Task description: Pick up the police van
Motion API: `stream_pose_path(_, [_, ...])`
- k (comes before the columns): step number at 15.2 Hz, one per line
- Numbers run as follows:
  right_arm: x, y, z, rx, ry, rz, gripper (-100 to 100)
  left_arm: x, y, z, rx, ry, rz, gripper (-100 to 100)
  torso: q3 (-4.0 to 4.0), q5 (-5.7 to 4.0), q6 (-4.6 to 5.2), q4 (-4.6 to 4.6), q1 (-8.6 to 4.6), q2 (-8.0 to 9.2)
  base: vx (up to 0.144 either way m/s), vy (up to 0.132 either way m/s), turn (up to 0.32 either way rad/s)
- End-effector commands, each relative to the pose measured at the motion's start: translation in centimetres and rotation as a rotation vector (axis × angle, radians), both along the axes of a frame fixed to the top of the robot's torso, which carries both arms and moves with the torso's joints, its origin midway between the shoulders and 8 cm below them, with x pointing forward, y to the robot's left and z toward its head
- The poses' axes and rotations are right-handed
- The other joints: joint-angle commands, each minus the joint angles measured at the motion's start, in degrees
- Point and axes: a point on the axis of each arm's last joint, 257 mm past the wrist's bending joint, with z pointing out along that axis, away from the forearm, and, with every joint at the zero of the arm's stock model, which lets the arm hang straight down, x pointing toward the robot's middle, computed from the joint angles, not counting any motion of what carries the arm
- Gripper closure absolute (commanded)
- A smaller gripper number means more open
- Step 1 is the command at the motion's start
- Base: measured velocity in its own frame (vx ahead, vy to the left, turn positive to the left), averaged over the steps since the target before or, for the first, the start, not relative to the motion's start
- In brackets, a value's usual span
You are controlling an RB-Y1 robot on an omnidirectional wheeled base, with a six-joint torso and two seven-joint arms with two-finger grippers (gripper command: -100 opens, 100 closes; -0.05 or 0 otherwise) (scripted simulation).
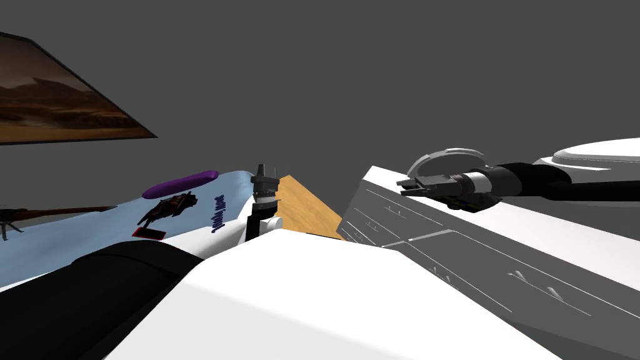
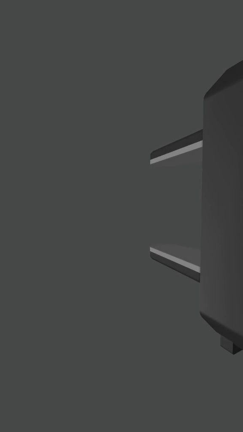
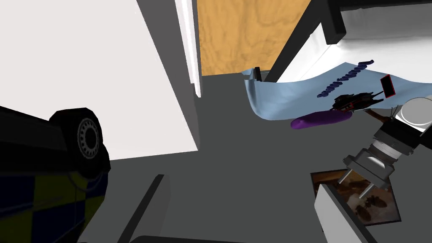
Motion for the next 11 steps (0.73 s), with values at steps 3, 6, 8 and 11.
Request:
stream_pose_path(3, [0.1, -1.1, 0.6, -0.105, 0.025, 0.015, -100, 0.0, 0.0, 0.0, 0.000, 0.000, 0.000, 0, -0.01, 0.01, -0.03, 0.00, 0.00, -0.01, 0.016, -0.011, 0.073])
stream_pose_path(6, [0.2, -2.0, 1.1, -0.185, 0.049, 0.020, -100, 0.0, 0.0, 0.0, 0.000, 0.000, 0.000, 0, -0.01, 0.00, -0.01, 0.00, -0.04, -0.02, 0.019, -0.022, 0.056])
stream_pose_path(8, [0.2, -3.0, 1.5, -0.253, 0.074, 0.021, -100, 0.0, 0.0, 0.0, 0.000, 0.000, 0.000, 0, 0.00, -0.01, -0.01, 0.00, -0.06, 0.01, 0.014, -0.027, 0.066])
stream_pose_path(11, [0.2, -3.9, 2.0, -0.328, 0.099, 0.023, -100, 0.0, 0.0, 0.0, 0.000, 0.000, 0.000, 0, 0.01, -0.02, -0.01, 0.01, -0.08, 0.02, 0.012, -0.029, 0.048])
